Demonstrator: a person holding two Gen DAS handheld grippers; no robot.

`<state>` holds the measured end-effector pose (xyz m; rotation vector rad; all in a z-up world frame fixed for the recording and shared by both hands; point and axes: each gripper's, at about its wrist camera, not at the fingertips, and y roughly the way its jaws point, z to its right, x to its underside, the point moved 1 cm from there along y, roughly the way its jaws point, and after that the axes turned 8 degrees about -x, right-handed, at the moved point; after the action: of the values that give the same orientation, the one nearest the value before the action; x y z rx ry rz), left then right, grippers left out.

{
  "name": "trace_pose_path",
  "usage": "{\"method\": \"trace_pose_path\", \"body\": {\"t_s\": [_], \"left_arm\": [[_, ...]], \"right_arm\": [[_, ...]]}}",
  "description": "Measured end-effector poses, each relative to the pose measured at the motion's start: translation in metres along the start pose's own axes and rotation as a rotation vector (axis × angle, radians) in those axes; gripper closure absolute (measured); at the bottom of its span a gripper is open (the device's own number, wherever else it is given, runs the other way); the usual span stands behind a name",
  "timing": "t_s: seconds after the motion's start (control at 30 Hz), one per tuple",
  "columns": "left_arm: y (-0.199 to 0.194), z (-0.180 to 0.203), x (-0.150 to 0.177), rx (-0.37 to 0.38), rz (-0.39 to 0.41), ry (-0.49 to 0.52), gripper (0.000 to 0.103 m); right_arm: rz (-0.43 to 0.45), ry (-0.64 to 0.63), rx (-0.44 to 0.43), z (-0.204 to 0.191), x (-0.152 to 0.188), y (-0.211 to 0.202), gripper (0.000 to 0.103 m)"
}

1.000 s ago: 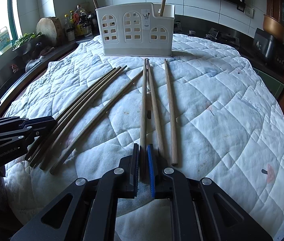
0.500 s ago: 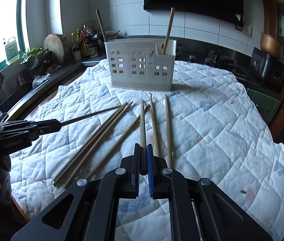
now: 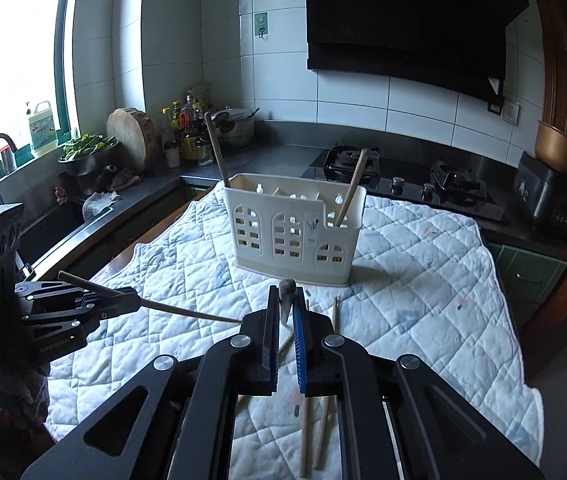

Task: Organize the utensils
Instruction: 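Close the right tool on a chopstick while the left tool grasps another chopstick, then raise the chopstick in the left tool over the holder while the right tool carries its own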

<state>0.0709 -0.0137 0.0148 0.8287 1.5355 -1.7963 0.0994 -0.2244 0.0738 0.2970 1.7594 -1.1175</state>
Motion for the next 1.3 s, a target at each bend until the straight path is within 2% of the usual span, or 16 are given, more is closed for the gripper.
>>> {"method": "trace_pose_path", "body": {"t_s": [0.23,0.4,0.53,0.67,0.83,0.93,1.1,1.2,1.3], "left_arm": [[0.006,0.001,-0.042,-0.005,0.003,0.065,0.098],[0.007,0.003,-0.074,-0.007,0.018,0.092,0.098],[-0.001,0.007,-0.112,-0.008,0.071,0.107,0.098],[-0.016,0.014,-0.154,-0.027,0.161,0.129,0.098],[-0.023,0.02,-0.202,-0.091,0.268,0.145,0.098],[-0.015,0.019,-0.22,-0.113,0.293,0.127,0.098],[0.009,0.013,-0.233,-0.156,0.306,0.084,0.098],[0.025,0.01,-0.234,-0.186,0.308,0.071,0.098],[0.043,0.007,-0.23,-0.213,0.292,0.071,0.098]], "right_arm": [[0.017,0.021,-0.027,0.02,-0.063,0.0,0.096],[0.055,0.004,-0.016,0.026,-0.107,0.001,0.096],[0.101,0.003,-0.005,0.03,-0.141,0.002,0.096],[0.126,-0.001,0.03,0.037,-0.167,0.011,0.096],[0.152,0.021,0.073,0.052,-0.186,0.022,0.096],[0.161,0.021,0.088,0.059,-0.192,0.028,0.096],[0.159,0.032,0.107,0.069,-0.189,0.041,0.096],[0.188,0.061,0.077,0.076,-0.19,0.04,0.096],[0.181,0.051,0.087,0.078,-0.192,0.046,0.096]]}}
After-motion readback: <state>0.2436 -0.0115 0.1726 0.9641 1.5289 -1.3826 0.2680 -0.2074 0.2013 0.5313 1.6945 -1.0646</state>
